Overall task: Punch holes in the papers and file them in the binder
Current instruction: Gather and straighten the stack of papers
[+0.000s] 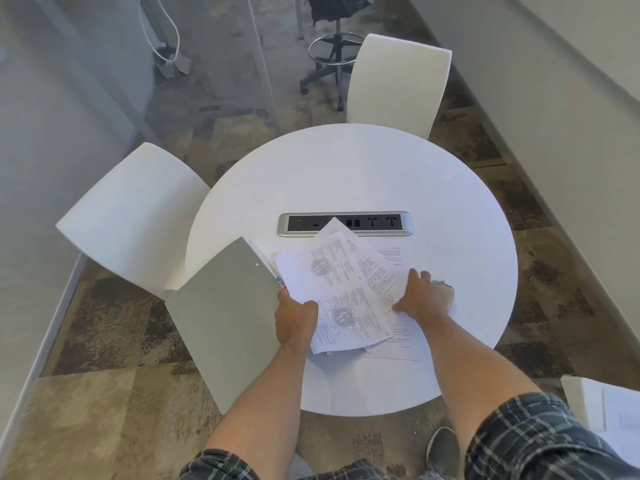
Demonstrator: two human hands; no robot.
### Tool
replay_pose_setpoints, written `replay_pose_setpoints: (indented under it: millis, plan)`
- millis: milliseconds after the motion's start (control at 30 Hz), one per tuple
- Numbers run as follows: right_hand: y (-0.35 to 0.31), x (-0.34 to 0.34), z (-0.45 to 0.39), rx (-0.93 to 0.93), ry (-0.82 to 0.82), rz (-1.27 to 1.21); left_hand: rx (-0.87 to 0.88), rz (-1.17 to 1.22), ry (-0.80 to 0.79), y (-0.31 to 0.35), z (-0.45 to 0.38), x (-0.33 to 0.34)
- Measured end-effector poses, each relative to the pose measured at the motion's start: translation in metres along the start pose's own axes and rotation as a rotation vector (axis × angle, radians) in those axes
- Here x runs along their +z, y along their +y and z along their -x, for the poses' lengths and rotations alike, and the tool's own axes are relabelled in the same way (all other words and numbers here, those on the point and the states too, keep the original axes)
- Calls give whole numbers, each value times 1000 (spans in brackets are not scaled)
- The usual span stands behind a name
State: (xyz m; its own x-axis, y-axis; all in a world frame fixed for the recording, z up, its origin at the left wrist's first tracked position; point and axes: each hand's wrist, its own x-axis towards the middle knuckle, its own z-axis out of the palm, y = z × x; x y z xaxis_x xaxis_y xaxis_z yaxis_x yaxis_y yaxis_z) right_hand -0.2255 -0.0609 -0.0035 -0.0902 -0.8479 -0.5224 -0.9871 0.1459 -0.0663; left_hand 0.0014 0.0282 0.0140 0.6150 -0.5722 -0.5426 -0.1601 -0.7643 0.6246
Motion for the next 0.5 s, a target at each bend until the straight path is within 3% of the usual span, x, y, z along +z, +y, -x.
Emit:
replay_pose_setpoints:
  millis: [333,500]
  plan:
    - [1,-8,-15,-31,-86,-1,10,-14,-41,-2,3,-3]
    - [-4,-4,-23,-29,-36,-143,15,-24,-40,-2,5,-1]
